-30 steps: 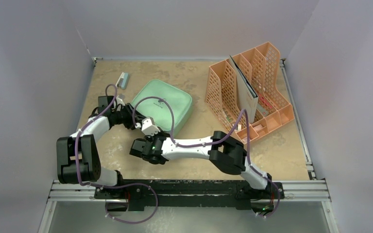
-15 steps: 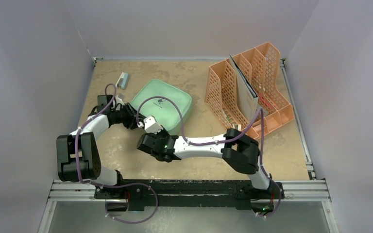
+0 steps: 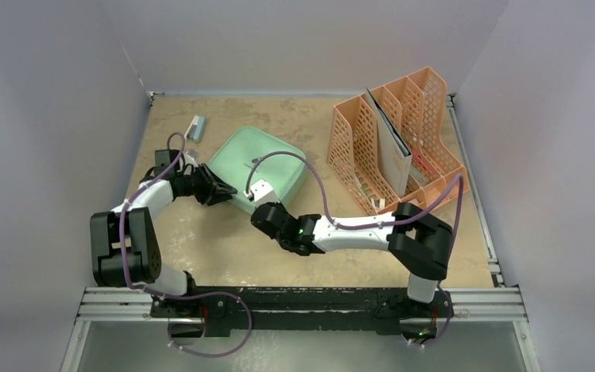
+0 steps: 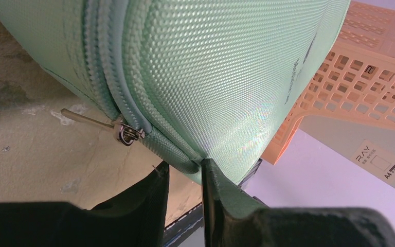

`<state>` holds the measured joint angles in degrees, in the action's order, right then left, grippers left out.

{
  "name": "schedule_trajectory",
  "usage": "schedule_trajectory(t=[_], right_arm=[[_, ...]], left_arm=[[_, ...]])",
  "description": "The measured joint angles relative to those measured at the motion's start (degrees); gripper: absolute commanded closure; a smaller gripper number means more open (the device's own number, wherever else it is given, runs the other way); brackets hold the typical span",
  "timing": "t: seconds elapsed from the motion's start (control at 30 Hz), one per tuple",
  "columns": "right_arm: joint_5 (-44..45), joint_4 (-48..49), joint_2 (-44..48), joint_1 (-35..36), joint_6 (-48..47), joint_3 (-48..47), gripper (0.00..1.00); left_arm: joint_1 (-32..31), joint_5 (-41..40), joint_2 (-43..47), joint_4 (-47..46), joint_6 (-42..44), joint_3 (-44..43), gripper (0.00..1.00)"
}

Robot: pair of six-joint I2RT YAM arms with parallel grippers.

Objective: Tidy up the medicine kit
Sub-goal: Zip the medicine box at the center of the board.

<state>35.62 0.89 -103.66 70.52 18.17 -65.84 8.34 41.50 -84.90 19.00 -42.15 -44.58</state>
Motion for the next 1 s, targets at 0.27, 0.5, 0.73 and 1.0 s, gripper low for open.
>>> schedule_trajectory(t=[0.27,0.5,0.73,1.0], right_arm=[[-7.76,7.69,3.23,-2.67,-3.8,5.73,1.0],[-13.97,10.27,5.14,-4.98,-7.56,8.39,1.0],[-18.12,11.82,7.85,-7.15,-10.91,11.41,1.0],[-20.57,11.47,8.17,-8.63,-11.78,11.56,1.0]], left_arm=[[0.02,-0.42,-0.28,1.25,1.01,-0.72,0.75],[0.02,-0.59,-0.61,1.7,1.29,-0.98,0.75],[0.04,-0.83,-0.7,2.32,1.4,-1.31,0.75],[0.07,-1.2,-0.7,2.86,1.53,-1.62,0.75]])
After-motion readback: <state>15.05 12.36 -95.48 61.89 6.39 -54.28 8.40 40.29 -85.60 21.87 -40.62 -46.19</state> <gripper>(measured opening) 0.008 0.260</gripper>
